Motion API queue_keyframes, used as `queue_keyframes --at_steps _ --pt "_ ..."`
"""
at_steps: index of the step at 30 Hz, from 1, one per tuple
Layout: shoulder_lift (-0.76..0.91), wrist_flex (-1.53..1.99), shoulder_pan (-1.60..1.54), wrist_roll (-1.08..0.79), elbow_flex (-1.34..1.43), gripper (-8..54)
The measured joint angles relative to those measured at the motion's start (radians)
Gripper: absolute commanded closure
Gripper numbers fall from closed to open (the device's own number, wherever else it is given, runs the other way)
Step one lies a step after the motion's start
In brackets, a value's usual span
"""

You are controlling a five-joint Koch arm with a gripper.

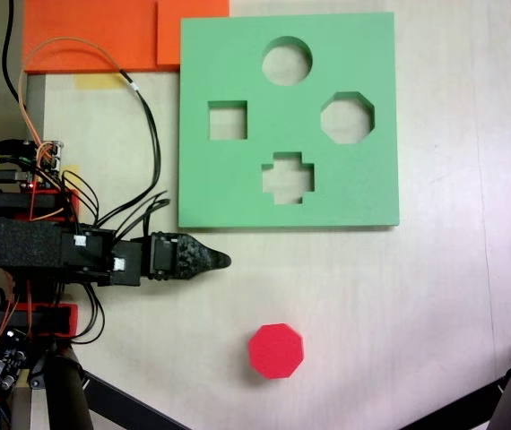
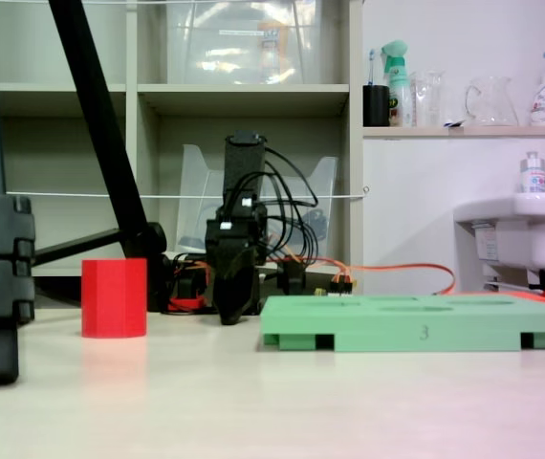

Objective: Put the octagonal pillar block into the corresponding hole

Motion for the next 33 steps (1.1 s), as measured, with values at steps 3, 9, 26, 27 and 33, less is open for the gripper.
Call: queue_keyframes --at_steps 3,9,26,27,33 --pt "0.0 0.0 -0.041 0.029 0.0 11.6" --pt "0.0 0.0 -0.041 0.037 0.0 12.1" --pt "-0.051 1.023 0.158 1.545 -0.969 16.1" --pt "-0.091 1.097 0.155 1.545 -1.06 16.1" --pt "-0.495 1.551 0.245 1.451 -1.713 17.4"
